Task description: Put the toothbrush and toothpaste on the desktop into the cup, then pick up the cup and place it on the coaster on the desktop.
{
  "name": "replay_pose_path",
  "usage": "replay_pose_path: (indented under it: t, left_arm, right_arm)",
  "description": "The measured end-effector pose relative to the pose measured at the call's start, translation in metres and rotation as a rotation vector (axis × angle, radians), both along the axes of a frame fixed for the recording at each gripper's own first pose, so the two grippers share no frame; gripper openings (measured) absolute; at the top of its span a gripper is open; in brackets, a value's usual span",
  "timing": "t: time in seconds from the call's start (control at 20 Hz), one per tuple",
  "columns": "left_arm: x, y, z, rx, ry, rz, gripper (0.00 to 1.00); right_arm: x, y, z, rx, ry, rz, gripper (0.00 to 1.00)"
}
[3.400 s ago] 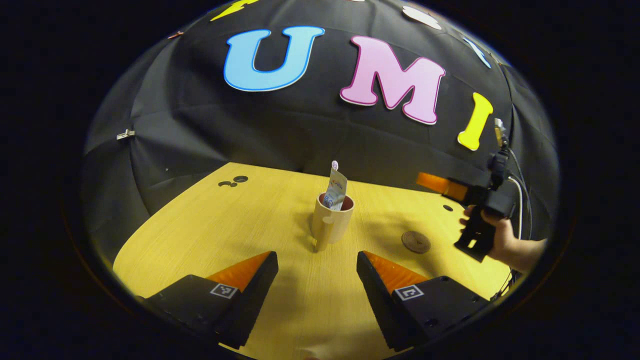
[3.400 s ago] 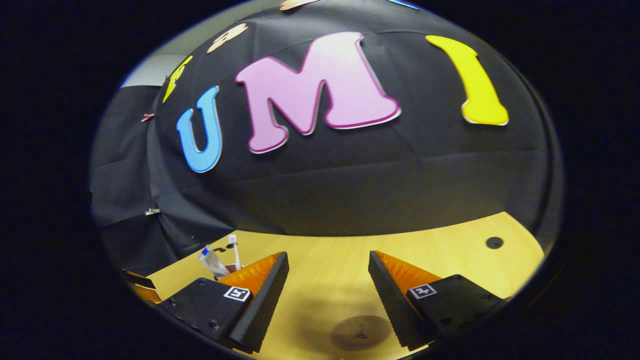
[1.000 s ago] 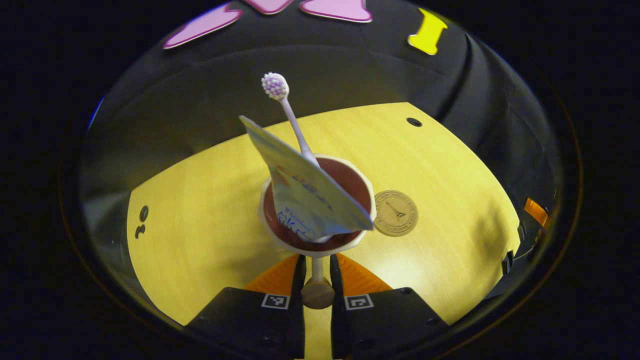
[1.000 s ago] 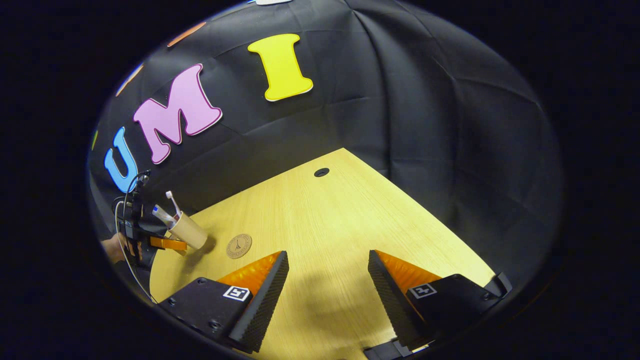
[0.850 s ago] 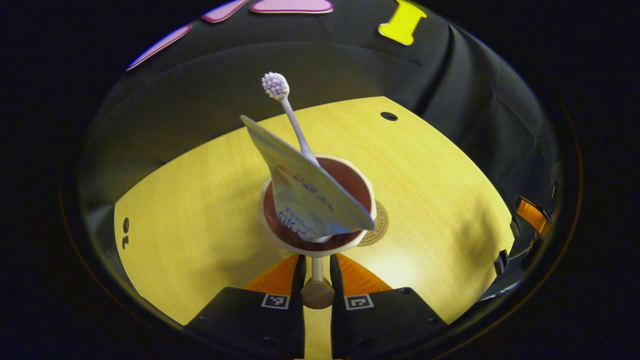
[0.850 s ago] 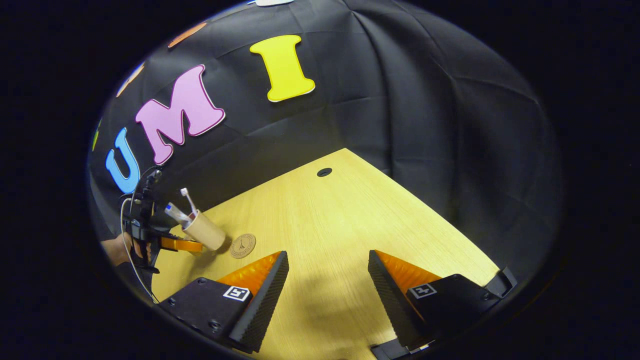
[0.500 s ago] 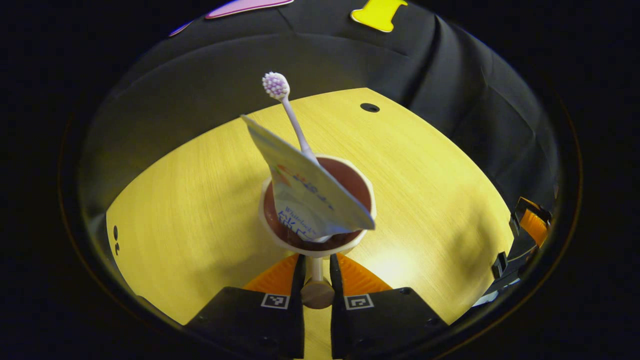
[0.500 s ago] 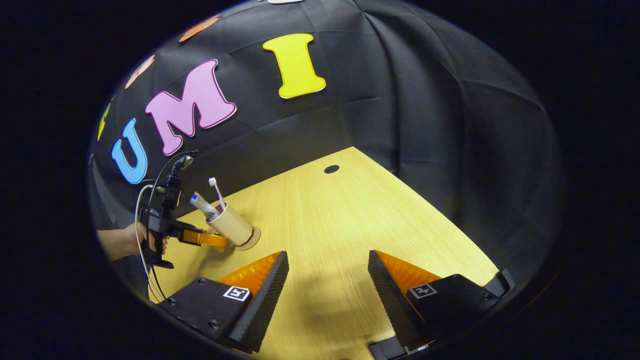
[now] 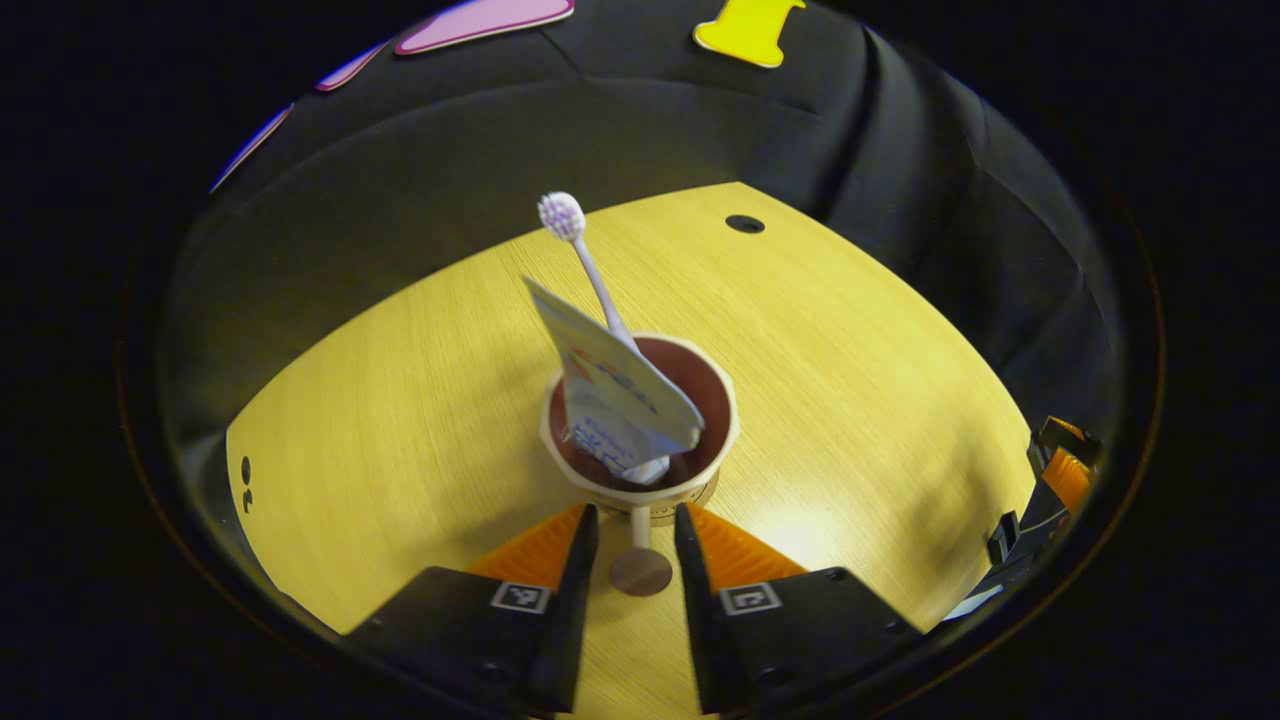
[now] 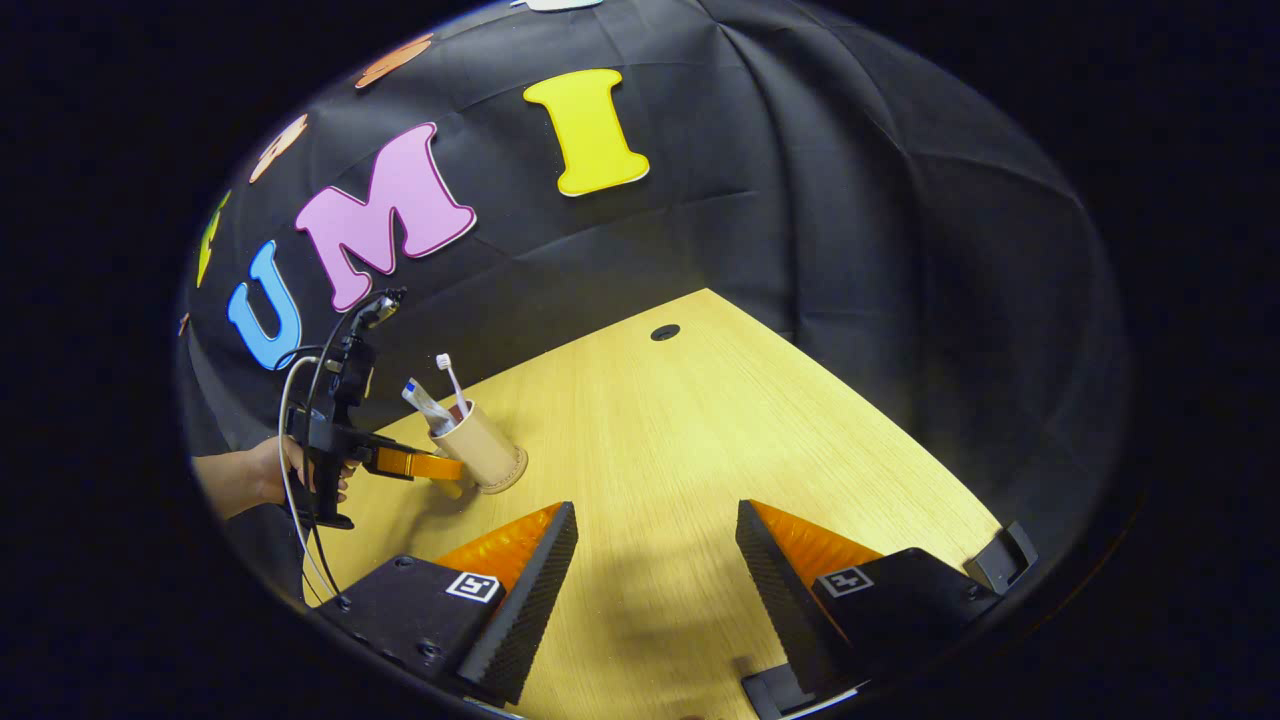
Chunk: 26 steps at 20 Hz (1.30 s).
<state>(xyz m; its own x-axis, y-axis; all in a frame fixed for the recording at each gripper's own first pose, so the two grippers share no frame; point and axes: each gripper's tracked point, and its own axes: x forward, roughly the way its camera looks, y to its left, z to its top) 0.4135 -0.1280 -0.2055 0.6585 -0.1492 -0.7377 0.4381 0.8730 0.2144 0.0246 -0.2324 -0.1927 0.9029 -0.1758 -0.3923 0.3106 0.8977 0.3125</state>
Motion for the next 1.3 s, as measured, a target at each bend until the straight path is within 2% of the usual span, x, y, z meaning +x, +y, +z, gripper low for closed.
replay_pose_path:
  t: [0.05, 0.15, 0.2, 0.35, 0.65, 0.7, 0.8, 1.0, 1.3]
  left_arm:
    - [-0.006, 0.004, 0.008, -0.011, -0.019, 0.011, 0.53]
    - [-0.029, 0.015, 0.033, -0.100, -0.103, 0.055, 0.89]
    - [-0.042, 0.018, 0.043, -0.169, -0.134, 0.072, 1.00]
    - [-0.086, 0.037, 0.076, -0.344, -0.239, 0.146, 0.99]
    - [-0.171, 0.114, 0.150, -0.481, -0.519, 0.320, 0.98]
    - [-0.198, 0.132, 0.174, -0.514, -0.591, 0.345, 0.98]
    - [-0.234, 0.156, 0.199, -0.514, -0.694, 0.369, 0.98]
    - [-0.312, 0.176, 0.217, -0.427, -0.848, 0.365, 0.97]
    - [-0.398, 0.177, 0.194, -0.436, -0.845, 0.356, 0.97]
  right_arm:
    - [0.002, 0.004, 0.004, -0.007, -0.006, 0.010, 0.98]
    - [0.006, 0.017, 0.018, -0.032, -0.029, 0.041, 0.98]
    - [0.007, 0.022, 0.023, -0.040, -0.038, 0.053, 0.98]
    - [0.008, 0.043, 0.041, -0.051, -0.062, 0.090, 0.98]
    - [-0.001, 0.091, 0.094, -0.120, -0.152, 0.176, 0.98]
    - [-0.005, 0.101, 0.110, -0.142, -0.184, 0.189, 0.98]
    - [-0.016, 0.114, 0.129, -0.164, -0.222, 0.196, 0.98]
    - [-0.052, 0.141, 0.170, -0.185, -0.325, 0.190, 0.98]
    - [-0.113, 0.171, 0.179, -0.258, -0.343, 0.190, 0.98]
